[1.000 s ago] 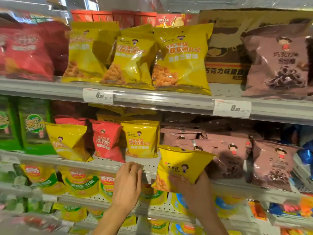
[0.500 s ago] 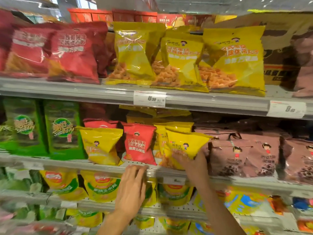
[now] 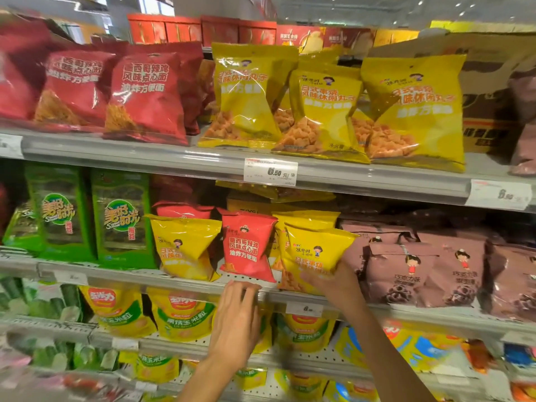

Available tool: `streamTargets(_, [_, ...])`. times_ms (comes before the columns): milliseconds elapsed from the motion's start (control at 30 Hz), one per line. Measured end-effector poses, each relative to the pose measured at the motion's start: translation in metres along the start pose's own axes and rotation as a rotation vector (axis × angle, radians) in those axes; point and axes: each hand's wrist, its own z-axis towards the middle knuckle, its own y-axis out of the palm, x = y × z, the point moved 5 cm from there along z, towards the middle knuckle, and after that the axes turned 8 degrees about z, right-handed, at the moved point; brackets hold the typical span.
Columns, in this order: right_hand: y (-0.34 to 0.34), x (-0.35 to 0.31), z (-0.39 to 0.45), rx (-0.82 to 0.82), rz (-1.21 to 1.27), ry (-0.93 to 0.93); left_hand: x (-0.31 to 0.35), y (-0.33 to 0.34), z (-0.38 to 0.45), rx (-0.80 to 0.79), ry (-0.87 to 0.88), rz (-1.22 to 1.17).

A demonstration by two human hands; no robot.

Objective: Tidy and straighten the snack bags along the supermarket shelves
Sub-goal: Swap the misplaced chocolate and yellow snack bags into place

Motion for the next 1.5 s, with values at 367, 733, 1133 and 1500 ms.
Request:
streamTargets(367, [-0.011, -0.002, -0.036, 0.199, -0.144, -0.104, -0.004, 0.001, -0.003, 0.063, 0.064, -0.106])
streamTargets(733, [0.088, -0.058, -0.09, 0.649, 0.001, -0.414, -0.111, -0.063, 0.002, 0.52, -0.097, -0.373])
streamTargets(1133, [0.151, -0.059, -0.013, 0.257, -0.071, 0.052, -0.178, -0.063, 0.033, 0.135, -0.278, -0.683])
streamTargets(1500, [0.151, -0.053, -0.009, 0.279, -0.053, 0.049, -0.185, -0.056, 0.053, 0.057, -0.279, -0.649])
